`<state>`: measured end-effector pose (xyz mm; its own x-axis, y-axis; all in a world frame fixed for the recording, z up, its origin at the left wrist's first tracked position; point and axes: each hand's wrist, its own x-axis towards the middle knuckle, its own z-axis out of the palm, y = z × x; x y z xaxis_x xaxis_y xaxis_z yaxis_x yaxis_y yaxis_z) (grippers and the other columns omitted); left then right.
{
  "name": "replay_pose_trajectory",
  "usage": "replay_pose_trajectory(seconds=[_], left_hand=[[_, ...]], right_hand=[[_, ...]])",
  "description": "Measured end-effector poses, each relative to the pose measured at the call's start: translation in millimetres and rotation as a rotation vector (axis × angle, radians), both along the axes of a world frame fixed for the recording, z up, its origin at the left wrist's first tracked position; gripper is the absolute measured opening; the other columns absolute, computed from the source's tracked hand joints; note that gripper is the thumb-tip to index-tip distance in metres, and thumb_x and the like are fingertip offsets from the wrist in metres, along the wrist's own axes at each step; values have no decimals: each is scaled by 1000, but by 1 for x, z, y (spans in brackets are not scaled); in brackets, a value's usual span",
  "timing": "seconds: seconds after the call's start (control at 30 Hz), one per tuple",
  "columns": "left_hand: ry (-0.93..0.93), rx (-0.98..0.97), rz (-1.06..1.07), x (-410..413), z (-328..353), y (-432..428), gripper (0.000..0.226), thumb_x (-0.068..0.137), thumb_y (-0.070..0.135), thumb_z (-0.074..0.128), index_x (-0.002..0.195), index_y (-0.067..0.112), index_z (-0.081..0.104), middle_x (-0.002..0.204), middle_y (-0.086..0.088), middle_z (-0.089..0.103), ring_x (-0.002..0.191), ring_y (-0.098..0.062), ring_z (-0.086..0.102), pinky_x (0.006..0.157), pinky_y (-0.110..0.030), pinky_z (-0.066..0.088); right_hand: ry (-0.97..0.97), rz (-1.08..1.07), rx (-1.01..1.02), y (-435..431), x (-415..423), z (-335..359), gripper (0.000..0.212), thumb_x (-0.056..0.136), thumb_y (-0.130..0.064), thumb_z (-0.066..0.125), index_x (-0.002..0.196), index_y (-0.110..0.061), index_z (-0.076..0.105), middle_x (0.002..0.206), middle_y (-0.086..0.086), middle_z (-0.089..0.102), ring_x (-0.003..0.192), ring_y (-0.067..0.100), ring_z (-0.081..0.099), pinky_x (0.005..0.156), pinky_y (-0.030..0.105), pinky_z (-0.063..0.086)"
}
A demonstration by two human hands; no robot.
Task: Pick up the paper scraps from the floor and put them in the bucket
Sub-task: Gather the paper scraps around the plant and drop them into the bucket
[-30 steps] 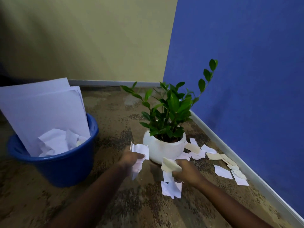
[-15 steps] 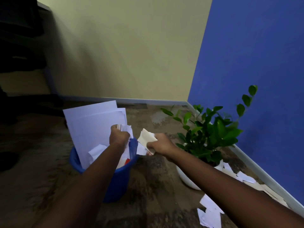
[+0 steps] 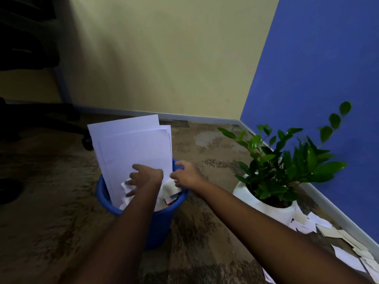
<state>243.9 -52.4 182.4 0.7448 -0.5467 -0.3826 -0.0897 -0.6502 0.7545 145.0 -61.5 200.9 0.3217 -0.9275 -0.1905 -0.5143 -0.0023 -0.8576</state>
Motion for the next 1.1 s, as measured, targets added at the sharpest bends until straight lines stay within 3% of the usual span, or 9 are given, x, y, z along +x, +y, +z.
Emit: replay_pose_trajectory(seconds=[0.23, 0.3, 0.43, 0.63, 0.77, 0.83, 0.93, 1.0, 1.1], left_hand=[[-900, -180, -410, -78, -5, 1, 46, 84, 17, 58, 127, 8, 46, 126, -15, 52, 116, -31, 50, 92, -37, 44], [-983, -256, -584, -104, -5, 1, 42, 85, 20, 56, 125, 10, 47, 126, -12, 52, 115, -27, 50, 92, -33, 42], [-961, -250, -830, -161, -16, 2, 38, 90, 33, 52, 121, 12, 46, 124, -9, 52, 112, -26, 54, 88, -35, 46], [-844, -19, -970, -235, -56, 13, 31, 92, 33, 43, 113, 12, 50, 120, -10, 57, 111, -30, 59, 86, -39, 49], [-762, 111, -990, -274, -97, 22, 30, 96, 28, 36, 115, 10, 51, 122, -8, 59, 112, -26, 60, 90, -34, 48], [-451, 344, -956, -273, -118, 36, 16, 97, 9, 40, 99, 1, 54, 100, -14, 67, 96, -18, 67, 80, -17, 49], [-231, 250, -957, -277, -149, 39, 34, 83, 3, 61, 71, 29, 43, 62, 5, 42, 65, -13, 50, 54, -11, 40], [-297, 165, -859, -304, -146, 34, 17, 91, 22, 54, 88, 39, 51, 79, 3, 53, 93, -18, 55, 79, -22, 44], [-291, 249, -975, -322, -152, 37, 45, 90, 39, 55, 131, 21, 51, 136, 0, 54, 127, -16, 50, 107, -27, 37]], right_hand=[[9, -4, -242, 1, -80, -12, 20, 85, 1, 53, 88, -14, 66, 79, 3, 62, 61, 11, 55, 66, 31, 53], [51, 5, -285, -1, -112, -17, 19, 87, 0, 53, 82, -17, 61, 75, 2, 60, 64, 15, 57, 66, 32, 53], [153, 47, -278, -1, -178, -37, 21, 87, 3, 48, 79, -10, 63, 79, 11, 61, 83, 35, 64, 75, 38, 51], [298, 196, -211, 10, -254, -77, 23, 85, 1, 47, 86, -7, 68, 91, 20, 69, 77, 16, 55, 69, 22, 39], [406, 307, -171, 9, -292, -105, 22, 84, 0, 48, 89, 3, 70, 98, 21, 71, 82, 27, 61, 65, 22, 36], [448, 278, -132, 4, -309, -120, 25, 86, -3, 47, 94, 2, 71, 105, 17, 71, 96, 28, 63, 76, 26, 43], [550, 98, -92, -5, -331, -143, 26, 91, -10, 47, 110, -3, 64, 121, 15, 61, 111, 25, 57, 88, 25, 43], [618, -31, -70, -11, -344, -158, 34, 93, -22, 50, 126, -12, 51, 133, 12, 48, 122, 25, 49, 98, 26, 42], [642, -167, 26, -17, -354, -174, 65, 88, -44, 55, 141, -17, 30, 149, 10, 32, 135, 29, 35, 109, 34, 34]])
